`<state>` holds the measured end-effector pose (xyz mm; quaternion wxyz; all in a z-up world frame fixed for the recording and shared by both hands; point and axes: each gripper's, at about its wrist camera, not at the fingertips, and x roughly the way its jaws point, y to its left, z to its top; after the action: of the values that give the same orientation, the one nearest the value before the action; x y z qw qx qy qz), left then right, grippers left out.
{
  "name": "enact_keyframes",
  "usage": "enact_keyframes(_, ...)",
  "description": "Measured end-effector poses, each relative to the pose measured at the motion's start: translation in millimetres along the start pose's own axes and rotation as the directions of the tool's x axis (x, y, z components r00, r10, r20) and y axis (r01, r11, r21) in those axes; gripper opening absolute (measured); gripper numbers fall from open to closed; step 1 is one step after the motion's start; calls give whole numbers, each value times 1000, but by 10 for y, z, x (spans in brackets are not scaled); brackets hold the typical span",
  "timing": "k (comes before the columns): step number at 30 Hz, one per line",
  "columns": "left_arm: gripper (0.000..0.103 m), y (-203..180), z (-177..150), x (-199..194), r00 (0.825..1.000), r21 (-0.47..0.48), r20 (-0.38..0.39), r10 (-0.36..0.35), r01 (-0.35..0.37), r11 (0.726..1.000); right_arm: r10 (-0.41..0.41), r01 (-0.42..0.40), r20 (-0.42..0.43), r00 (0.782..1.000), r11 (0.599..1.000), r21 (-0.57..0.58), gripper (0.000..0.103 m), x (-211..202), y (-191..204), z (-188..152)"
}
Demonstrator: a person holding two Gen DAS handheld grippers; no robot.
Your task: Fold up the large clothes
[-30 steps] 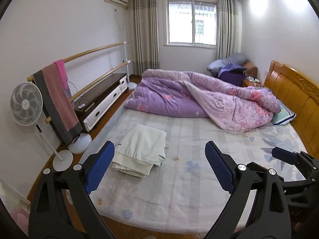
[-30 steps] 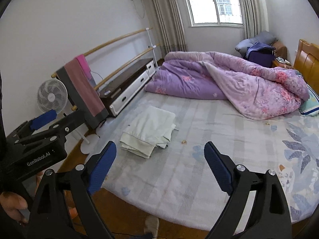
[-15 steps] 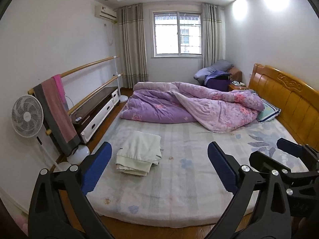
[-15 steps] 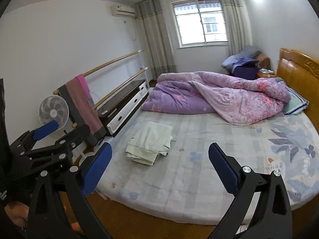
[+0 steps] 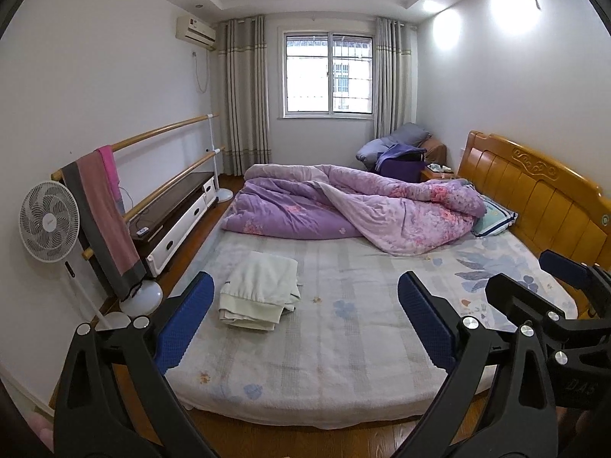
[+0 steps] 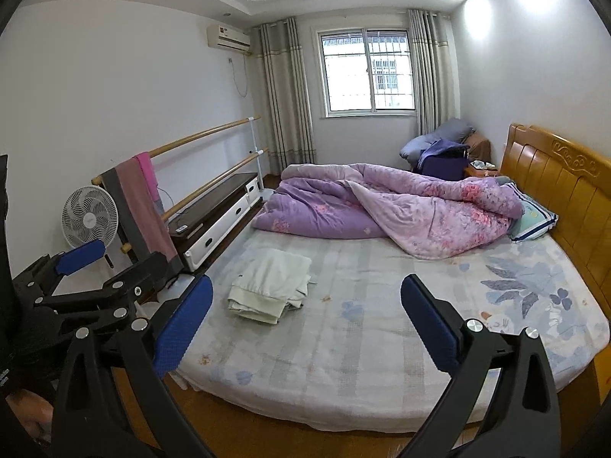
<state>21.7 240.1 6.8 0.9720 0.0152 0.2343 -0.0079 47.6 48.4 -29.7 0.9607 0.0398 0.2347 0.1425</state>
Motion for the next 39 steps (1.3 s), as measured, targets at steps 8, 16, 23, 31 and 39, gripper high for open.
enact_keyframes(8, 97, -123, 70, -3, 1000, 3, 24, 0, 0, 1000, -17, 17, 9, 1000, 1000, 3, 95, -12, -120, 39)
enact_keyframes(16, 97, -202, 181, 27, 999, -13, 45, 2, -1, 1000, -25, 25, 16, 1000, 1000, -6, 95, -5, -197, 79)
enact_keyframes(23, 97, -235, 228, 99, 999, -12, 50, 0, 1, 1000, -25, 25, 13, 1000, 1000, 0, 95, 48, -274, 137)
enact_keyframes(31, 97, -276, 228, 168, 998, -6, 62, 8, -7, 1000, -28, 28, 5, 1000, 1000, 4, 95, 108, -303, 164)
enact_keyframes(39, 97, -238, 238, 216, 999, -15, 45, -3, 4, 1000, -31, 31, 2, 1000, 999, 8, 95, 129, -329, 166)
